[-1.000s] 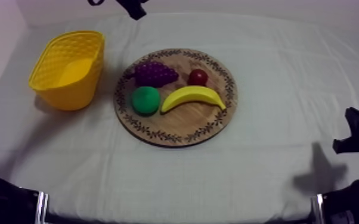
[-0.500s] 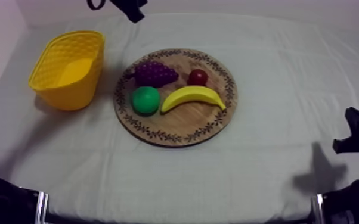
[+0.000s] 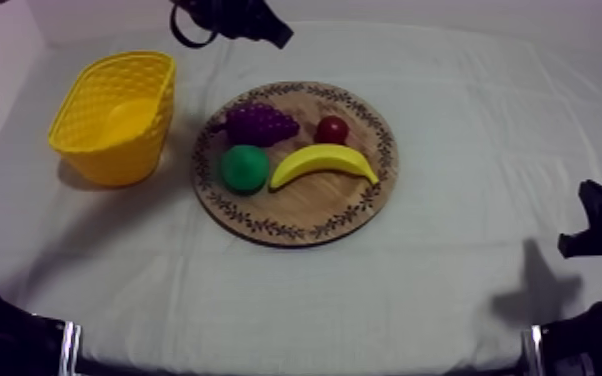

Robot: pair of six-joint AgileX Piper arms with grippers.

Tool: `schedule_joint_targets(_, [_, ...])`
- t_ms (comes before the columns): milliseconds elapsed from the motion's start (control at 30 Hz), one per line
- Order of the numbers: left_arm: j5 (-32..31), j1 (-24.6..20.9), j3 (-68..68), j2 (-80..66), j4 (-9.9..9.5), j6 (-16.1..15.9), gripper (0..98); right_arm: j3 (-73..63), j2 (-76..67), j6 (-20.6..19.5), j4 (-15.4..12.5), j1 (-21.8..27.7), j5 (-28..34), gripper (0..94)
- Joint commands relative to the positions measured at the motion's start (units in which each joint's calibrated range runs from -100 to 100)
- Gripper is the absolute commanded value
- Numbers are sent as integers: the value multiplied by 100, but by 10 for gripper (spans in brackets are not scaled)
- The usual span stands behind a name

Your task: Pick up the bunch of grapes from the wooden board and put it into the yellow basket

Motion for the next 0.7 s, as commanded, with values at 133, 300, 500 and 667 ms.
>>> schedule_joint_targets(133, [608, 59, -34, -28, 148, 1351, 0, -1, -2, -1, 1, 1, 4, 5])
schedule_joint_targets(300, [845, 70, -94, -13, 210, 1529, 0, -1, -2, -1, 1, 1, 4, 5])
schedule_joint_targets(500, [525, 86, 54, -41, 231, 1035, 0, -1, -2, -1, 1, 1, 4, 5])
schedule_joint_targets(667, [-325, 25, 463, -116, 444, -550, 0, -1, -2, -1, 1, 1, 4, 5])
